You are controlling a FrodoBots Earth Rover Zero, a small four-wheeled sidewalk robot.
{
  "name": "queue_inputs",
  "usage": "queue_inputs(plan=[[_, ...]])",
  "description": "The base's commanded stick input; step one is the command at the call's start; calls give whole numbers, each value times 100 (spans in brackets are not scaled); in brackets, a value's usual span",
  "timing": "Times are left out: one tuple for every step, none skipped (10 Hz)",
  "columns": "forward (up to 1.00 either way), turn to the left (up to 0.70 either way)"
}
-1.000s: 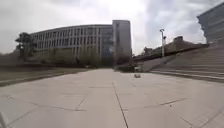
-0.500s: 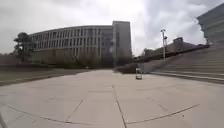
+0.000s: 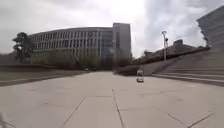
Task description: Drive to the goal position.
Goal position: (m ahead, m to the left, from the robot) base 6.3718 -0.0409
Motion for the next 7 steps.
queue_inputs(plan=[[70,0],[70,0],[70,0],[70,0],[70,0],[70,0],[70,0]])
